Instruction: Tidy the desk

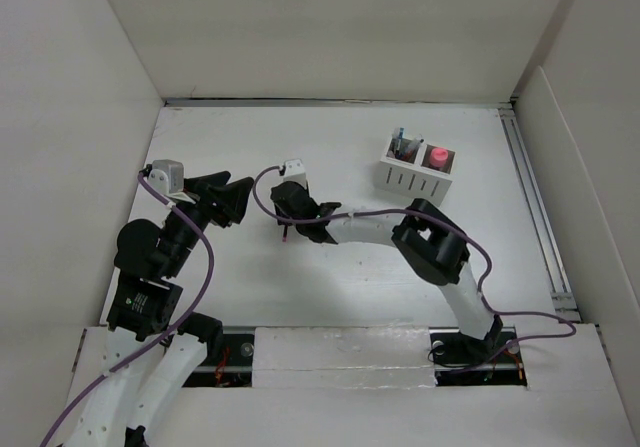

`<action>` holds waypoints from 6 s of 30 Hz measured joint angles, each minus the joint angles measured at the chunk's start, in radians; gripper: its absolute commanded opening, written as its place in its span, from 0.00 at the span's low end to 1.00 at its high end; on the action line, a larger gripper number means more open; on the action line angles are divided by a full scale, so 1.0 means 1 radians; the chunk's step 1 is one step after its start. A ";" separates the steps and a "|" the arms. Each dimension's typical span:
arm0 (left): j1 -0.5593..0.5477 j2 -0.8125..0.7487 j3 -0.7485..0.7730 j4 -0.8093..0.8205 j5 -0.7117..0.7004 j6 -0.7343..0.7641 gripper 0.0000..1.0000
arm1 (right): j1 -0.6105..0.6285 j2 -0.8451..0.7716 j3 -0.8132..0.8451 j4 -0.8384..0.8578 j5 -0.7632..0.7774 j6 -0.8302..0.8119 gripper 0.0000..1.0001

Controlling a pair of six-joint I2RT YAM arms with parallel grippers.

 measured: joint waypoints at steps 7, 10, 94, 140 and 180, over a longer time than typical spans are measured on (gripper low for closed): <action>0.000 -0.001 0.000 0.000 0.001 0.000 0.54 | -0.016 0.063 0.098 -0.082 -0.007 0.032 0.48; 0.000 -0.002 0.000 0.000 0.001 0.000 0.54 | -0.016 0.105 0.148 -0.124 -0.007 0.050 0.44; 0.000 -0.003 0.000 0.000 0.001 0.000 0.54 | -0.481 -0.634 -0.349 0.237 0.163 0.037 0.01; 0.000 0.023 0.000 0.000 0.003 0.000 0.63 | -0.328 -0.748 -0.421 0.332 0.079 -0.043 0.00; 0.000 0.008 -0.003 0.024 0.049 0.004 0.99 | 0.321 -0.765 -0.636 0.211 -0.413 -0.018 0.45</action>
